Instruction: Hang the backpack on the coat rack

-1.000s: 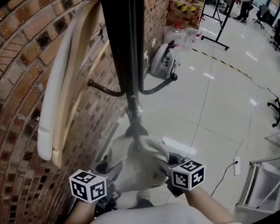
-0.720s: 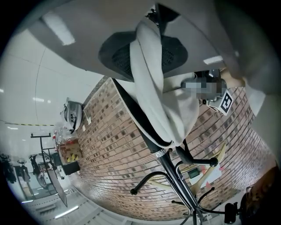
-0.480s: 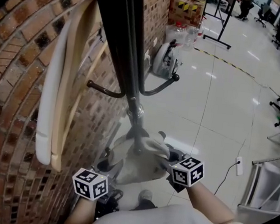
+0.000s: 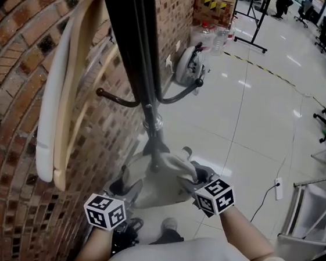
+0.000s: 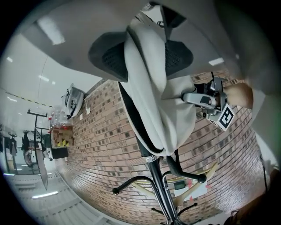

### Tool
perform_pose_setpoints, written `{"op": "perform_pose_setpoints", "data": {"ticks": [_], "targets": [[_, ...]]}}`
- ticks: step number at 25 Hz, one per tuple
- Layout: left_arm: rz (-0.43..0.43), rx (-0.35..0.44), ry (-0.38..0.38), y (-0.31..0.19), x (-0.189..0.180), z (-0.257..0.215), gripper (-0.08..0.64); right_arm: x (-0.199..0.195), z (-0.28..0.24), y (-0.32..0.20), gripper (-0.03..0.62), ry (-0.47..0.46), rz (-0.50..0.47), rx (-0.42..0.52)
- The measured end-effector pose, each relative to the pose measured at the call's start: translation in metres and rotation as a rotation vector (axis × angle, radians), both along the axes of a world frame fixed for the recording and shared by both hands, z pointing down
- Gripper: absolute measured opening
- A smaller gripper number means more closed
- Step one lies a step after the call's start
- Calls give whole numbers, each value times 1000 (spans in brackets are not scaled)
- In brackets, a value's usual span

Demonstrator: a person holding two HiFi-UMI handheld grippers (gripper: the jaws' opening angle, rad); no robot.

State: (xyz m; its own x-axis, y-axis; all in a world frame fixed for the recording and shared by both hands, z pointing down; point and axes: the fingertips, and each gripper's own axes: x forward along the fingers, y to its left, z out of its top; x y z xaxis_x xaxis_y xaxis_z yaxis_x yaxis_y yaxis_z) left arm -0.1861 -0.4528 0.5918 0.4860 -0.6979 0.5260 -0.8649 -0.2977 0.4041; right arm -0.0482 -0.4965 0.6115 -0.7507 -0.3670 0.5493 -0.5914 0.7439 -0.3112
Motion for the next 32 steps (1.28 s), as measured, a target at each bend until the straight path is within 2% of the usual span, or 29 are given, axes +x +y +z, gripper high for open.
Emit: {"op": "perform_pose_setpoints", "data": {"ticks": [4,9,14,15,18,20,22,23,28,32], "targets": [[-40,1,18,5,-2,-5,249,12,-3,6,292,13,1,-23],[-64,20,25,23,-3,-20,272,35,-27,18,305,-28,65,17],[-76,27,8,59,7,-29,271,48,-52,56,301,-24,12,55],[-68,20,17,69,12,-31,268,52,-56,66,295,-34,10,46],[-27,15,45,105,42,-42,249,65,-75,104,205,-137,17,-21],[12,20,49,133,69,-51,175,73,-90,137,106,-190,5,-38],[60,41,49,164,98,-64,2,81,-104,170,41,-192,-13,-7],[84,56,49,180,112,-70,2,87,-110,187,2,-187,-19,22],[156,131,65,248,174,-104,2,107,-142,270,2,-233,-98,100],[187,170,9,309,217,-134,0,120,-167,341,0,-252,-185,135]]}}
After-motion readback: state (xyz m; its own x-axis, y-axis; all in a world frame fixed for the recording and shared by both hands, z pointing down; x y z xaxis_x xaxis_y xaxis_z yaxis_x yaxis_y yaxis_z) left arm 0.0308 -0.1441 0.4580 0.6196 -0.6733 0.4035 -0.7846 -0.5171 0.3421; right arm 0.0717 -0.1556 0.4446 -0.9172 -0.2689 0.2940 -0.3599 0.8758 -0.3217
